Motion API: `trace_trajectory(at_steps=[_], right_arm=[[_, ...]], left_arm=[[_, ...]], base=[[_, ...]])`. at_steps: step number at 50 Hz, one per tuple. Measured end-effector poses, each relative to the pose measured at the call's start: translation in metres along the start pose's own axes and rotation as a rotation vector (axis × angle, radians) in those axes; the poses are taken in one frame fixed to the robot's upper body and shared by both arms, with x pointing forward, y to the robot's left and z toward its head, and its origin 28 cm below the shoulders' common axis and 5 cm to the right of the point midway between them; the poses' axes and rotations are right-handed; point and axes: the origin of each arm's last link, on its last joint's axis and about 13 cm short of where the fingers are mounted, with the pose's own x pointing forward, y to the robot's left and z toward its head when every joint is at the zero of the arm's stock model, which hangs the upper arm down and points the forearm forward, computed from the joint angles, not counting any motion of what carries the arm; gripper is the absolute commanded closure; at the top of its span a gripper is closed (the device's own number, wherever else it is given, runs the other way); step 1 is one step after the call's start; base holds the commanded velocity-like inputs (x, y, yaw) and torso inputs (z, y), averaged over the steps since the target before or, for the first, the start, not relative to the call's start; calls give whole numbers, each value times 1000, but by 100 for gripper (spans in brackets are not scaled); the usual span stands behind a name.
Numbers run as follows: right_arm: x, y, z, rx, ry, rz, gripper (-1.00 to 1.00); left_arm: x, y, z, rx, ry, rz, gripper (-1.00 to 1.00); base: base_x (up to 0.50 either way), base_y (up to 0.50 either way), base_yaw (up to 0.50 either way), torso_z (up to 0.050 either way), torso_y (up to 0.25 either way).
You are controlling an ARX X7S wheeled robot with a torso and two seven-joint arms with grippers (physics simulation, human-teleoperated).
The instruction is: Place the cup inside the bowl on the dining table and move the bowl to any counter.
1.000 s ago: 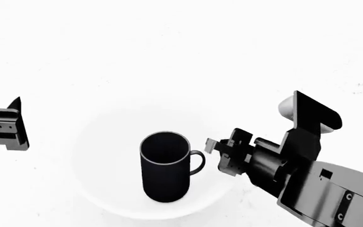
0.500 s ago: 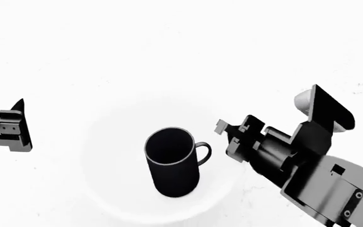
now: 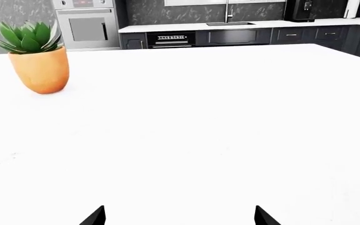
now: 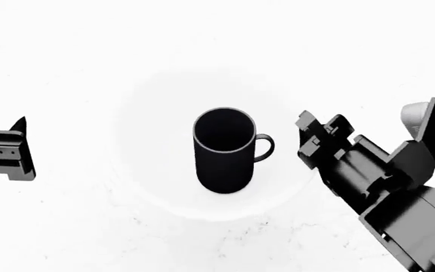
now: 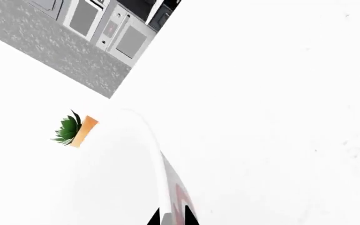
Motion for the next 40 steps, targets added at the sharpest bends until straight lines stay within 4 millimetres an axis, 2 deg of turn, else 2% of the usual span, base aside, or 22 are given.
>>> trace_trajectory(at_steps=[16, 30, 40], right_arm=[[-14, 1, 8, -13, -44, 1, 100], [-20, 0, 10, -13, -50, -8, 100], [-23, 1, 10, -14, -56, -3, 100]], left_arm=[[-3, 0, 1, 2, -3, 0, -100], [-4, -1, 2, 2, -6, -2, -100], [-6, 0, 3, 3, -9, 2, -100]], base=[[-5, 0, 0, 0, 1], [-483, -5, 0, 0, 1], [-363, -298, 0, 0, 0]])
